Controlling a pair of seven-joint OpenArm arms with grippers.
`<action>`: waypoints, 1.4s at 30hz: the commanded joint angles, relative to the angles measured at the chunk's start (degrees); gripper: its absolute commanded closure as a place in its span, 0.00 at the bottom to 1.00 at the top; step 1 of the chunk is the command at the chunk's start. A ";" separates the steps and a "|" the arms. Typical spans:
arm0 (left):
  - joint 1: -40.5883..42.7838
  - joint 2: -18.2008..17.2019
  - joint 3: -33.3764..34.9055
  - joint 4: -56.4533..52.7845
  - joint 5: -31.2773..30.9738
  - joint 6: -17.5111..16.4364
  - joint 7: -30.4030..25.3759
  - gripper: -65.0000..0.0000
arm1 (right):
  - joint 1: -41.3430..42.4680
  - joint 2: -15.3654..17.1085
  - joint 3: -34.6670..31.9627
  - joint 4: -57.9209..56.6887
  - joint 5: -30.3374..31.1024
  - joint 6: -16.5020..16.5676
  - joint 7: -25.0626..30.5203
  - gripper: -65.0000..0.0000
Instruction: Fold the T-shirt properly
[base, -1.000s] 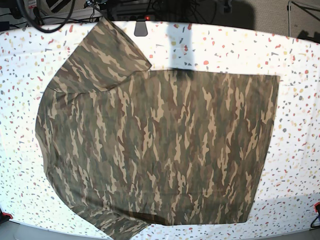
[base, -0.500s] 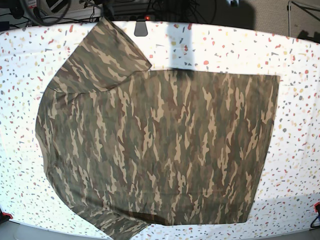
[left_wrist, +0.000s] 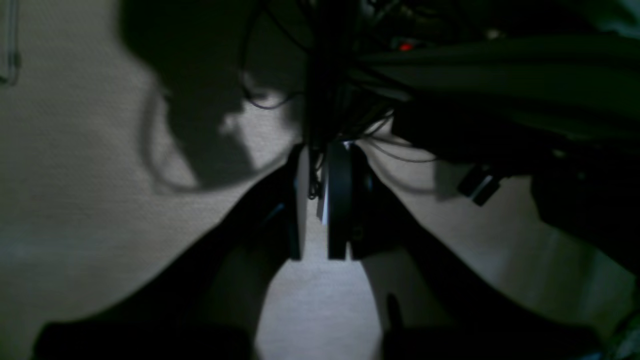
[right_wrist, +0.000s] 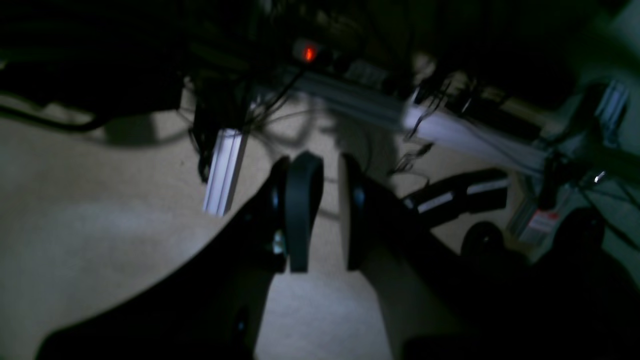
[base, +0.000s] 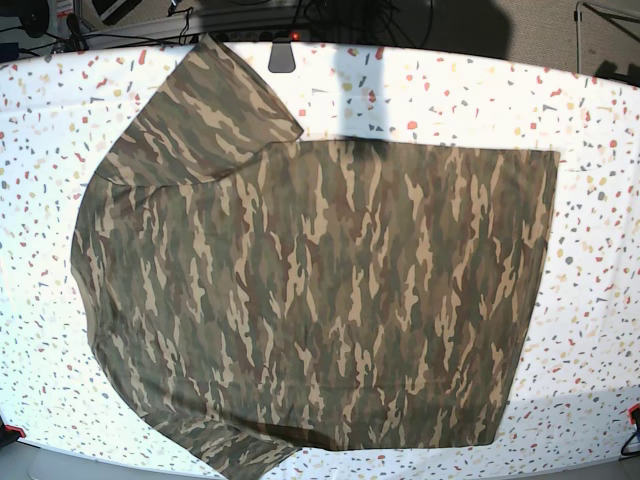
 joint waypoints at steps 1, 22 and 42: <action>2.64 -0.04 -0.22 3.39 -1.05 -0.90 -0.76 0.88 | -2.64 0.98 0.07 2.84 0.26 0.22 -0.26 0.83; 17.14 4.37 11.80 57.37 4.70 -1.11 4.94 0.88 | -25.31 4.39 21.42 44.87 3.23 0.22 -10.60 0.83; -7.34 -15.19 22.75 58.07 36.02 -0.92 16.20 0.61 | -20.59 7.41 25.88 52.30 3.21 4.76 -22.27 0.83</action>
